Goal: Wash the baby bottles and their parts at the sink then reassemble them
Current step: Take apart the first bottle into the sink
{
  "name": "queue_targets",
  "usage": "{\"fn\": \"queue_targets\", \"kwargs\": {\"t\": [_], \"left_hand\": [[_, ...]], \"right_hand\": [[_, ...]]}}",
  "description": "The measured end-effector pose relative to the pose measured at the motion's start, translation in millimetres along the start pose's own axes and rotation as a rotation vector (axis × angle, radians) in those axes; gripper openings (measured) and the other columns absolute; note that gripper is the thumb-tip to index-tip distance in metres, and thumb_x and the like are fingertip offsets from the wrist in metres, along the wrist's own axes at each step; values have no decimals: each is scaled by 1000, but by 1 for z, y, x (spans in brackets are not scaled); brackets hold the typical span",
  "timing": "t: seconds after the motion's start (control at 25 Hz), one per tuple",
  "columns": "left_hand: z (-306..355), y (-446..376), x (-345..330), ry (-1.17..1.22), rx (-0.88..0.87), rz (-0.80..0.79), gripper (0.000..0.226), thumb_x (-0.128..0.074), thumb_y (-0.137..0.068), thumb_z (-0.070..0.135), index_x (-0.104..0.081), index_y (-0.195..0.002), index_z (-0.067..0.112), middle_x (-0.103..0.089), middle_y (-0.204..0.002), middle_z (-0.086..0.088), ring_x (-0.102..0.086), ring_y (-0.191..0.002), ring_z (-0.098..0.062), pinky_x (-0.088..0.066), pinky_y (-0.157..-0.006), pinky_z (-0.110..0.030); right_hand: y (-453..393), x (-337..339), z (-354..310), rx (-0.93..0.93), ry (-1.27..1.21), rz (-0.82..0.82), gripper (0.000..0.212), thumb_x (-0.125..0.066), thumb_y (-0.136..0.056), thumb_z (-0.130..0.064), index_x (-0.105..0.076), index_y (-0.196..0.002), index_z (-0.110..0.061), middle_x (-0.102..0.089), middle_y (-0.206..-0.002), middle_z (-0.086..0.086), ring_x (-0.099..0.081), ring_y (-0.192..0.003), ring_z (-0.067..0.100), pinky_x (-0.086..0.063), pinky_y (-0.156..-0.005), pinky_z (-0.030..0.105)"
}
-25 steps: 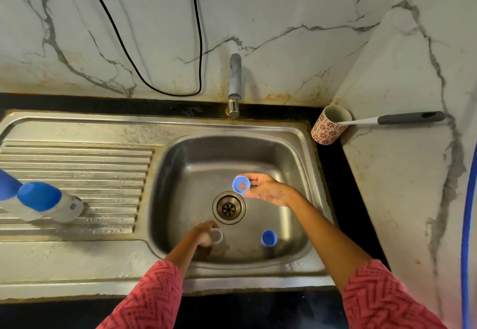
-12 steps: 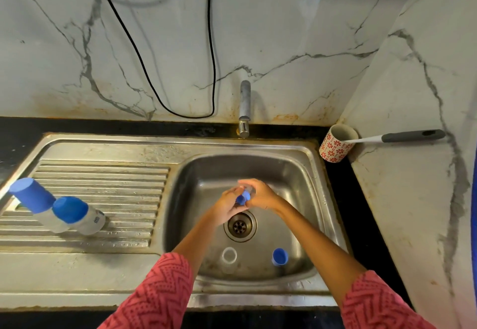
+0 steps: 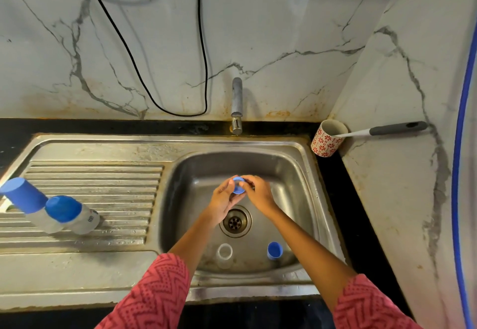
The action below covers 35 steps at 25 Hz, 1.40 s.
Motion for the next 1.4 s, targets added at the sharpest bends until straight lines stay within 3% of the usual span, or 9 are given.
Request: {"fn": "queue_targets", "kwargs": {"t": [0.16,0.4,0.56,0.72,0.8,0.96,1.12,1.28,1.4], "left_hand": [[1,-2,5,-13,-25,69,36,-39,-100,14,-51,-122,-11,-73,-77,-3,-70,-74,-12,-55,-83,-30],[-5,-4,9,-28,-27,135,35,-42,-99,11,-53,-119,-16,-71,-72,-5,-67,-75,-16,-48,-96,-40],[-3,4,13,-73,-9,89,33,-45,-98,10,-53,-117,-15,-73,-72,-6,-71,-68,-15,-57,-74,-27],[-6,11,15,-87,75,44,28,-41,-100,13,-56,-109,-8,-70,-84,-12,-71,-79,-21,-56,-79,-27],[-7,12,15,-100,100,61,28,-38,-101,15,-55,-108,-6,-67,-90,-14,-66,-92,-26,-52,-88,-32],[-11,10,21,-60,102,90,28,-44,-99,12,-56,-109,-11,-65,-94,-18,-64,-88,-25,-55,-85,-34],[-9,8,25,-132,80,117,22,-57,-91,7,-61,-104,-10,-65,-98,-23,-70,-77,-19,-58,-75,-27],[-6,14,23,-117,96,27,20,-52,-94,7,-59,-110,-4,-65,-104,-20,-69,-87,-20,-55,-82,-28],[-6,13,24,-115,92,44,27,-45,-96,2,-54,-121,0,-62,-114,-20,-61,-104,-29,-54,-89,-34]], "right_hand": [[0,-3,-2,-27,-19,46,21,-52,-93,-9,-68,-105,-2,-67,-102,12,-58,-89,16,-41,-70,13],[6,-15,0,-113,-21,110,24,-45,-93,-5,-67,-99,1,-64,-100,13,-55,-87,19,-33,-68,16],[5,-18,15,-214,-148,-1,23,-47,-94,-8,-65,-97,6,-66,-100,23,-61,-85,27,-46,-71,25],[8,-21,18,-268,-190,-90,19,-50,-95,-11,-65,-101,0,-66,-97,19,-64,-96,33,-53,-89,44],[10,-21,15,-269,-193,-90,18,-50,-94,-11,-63,-104,-2,-63,-97,13,-62,-95,27,-53,-87,40],[8,-18,11,-260,-133,-36,27,-50,-90,-3,-60,-115,-2,-62,-113,11,-59,-99,19,-45,-76,21],[10,-15,12,-169,-61,32,19,-48,-88,2,-58,-103,-3,-63,-97,10,-56,-84,16,-41,-64,12],[17,-11,6,-58,-75,14,19,-58,-84,4,-49,-83,-13,-51,-73,-1,-49,-66,10,-42,-60,16],[20,-11,-2,-20,-21,-17,21,-67,-82,-3,-52,-95,-11,-54,-77,-1,-53,-68,9,-46,-60,17]]}}
Point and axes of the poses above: each hand's wrist, its own y-axis away from the middle knuckle, its own x-axis out of the back of the hand, z = x × y, the point moved 4 cm from there along -y, towards the middle knuckle
